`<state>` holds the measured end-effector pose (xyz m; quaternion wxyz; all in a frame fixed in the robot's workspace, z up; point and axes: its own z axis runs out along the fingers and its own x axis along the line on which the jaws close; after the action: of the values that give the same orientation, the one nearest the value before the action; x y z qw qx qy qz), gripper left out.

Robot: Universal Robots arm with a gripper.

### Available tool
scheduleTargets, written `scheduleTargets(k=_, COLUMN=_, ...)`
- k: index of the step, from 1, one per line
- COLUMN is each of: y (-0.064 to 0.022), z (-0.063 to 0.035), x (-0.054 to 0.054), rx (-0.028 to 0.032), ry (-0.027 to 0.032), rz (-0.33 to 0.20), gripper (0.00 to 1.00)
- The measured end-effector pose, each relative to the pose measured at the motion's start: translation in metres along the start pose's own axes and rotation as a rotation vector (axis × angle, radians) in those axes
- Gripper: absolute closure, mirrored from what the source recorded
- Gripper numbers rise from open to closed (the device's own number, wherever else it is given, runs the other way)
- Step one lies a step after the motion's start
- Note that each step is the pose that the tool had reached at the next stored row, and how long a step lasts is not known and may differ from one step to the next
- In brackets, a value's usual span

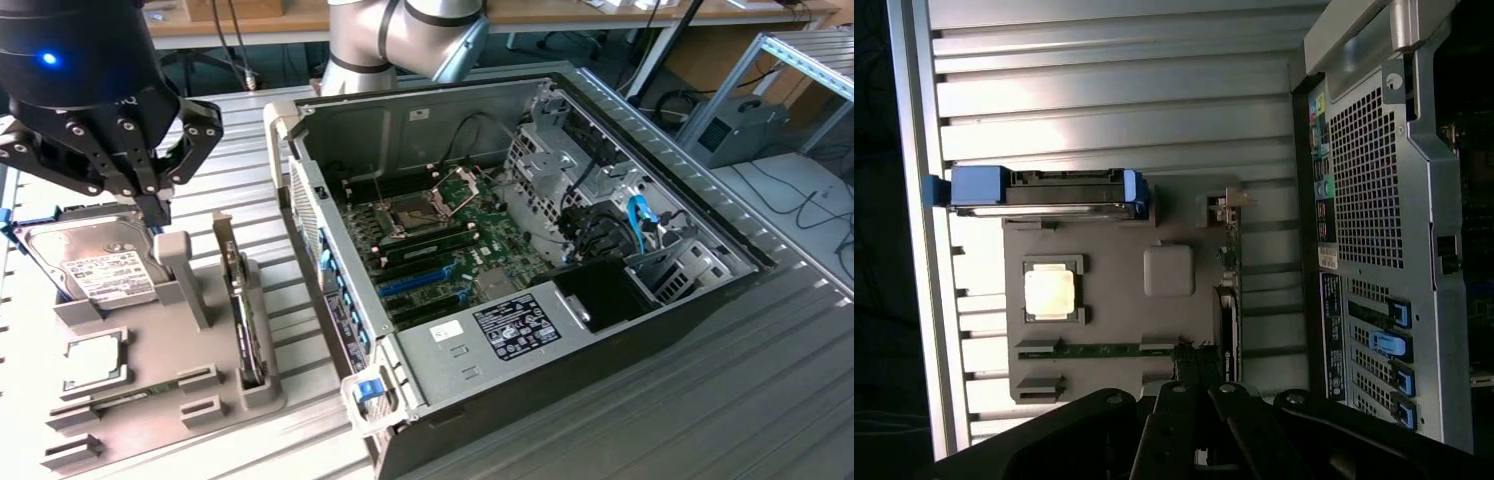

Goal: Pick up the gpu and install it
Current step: 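Reach for the gpu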

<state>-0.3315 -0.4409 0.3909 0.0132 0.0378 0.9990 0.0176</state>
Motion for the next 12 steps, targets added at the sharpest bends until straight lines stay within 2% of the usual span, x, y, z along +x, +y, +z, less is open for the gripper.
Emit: scheduleTargets(k=12, y=-0.0109, z=-0.0001, x=-0.001, rx=0.0002, ry=-0.0001, rz=0.0, gripper=0.89)
